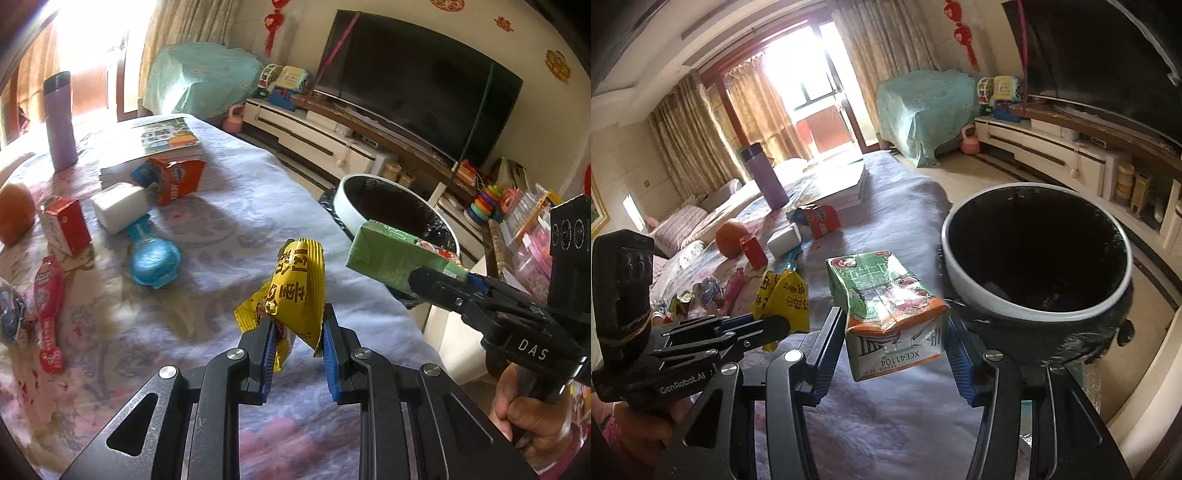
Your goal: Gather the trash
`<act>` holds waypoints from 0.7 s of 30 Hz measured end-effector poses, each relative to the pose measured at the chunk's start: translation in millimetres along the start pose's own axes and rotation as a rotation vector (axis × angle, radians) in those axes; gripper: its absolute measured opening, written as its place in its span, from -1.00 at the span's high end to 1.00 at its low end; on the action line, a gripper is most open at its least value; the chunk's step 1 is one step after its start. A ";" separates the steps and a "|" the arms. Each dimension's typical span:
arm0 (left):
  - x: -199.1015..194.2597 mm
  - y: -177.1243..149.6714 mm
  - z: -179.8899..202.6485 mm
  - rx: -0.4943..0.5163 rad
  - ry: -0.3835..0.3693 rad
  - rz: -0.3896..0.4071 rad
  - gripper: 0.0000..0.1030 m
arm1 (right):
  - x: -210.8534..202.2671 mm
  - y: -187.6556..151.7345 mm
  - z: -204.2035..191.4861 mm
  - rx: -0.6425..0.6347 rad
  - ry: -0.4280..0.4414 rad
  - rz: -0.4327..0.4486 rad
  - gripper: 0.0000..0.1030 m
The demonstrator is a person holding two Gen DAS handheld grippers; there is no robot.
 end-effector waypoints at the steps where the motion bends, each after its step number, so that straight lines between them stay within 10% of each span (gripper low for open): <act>1: 1.4 1.2 2.9 0.007 -0.002 -0.002 0.59 | -2.4 -0.6 2.8 0.003 -0.004 0.005 -0.04; 21: 22.8 27.6 56.5 0.111 -0.048 0.000 0.59 | -38.0 6.2 58.1 0.083 -0.093 0.090 -0.03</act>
Point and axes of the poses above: each gripper's, at about its wrist camera, not at the fingertips, and x roughly the way its jaws point, z to its right, y to its top, the point moved 2 cm from there along x, roughly the way its jaws point, and after that the axes turned 4 degrees about -z, right-handed, at the moved point
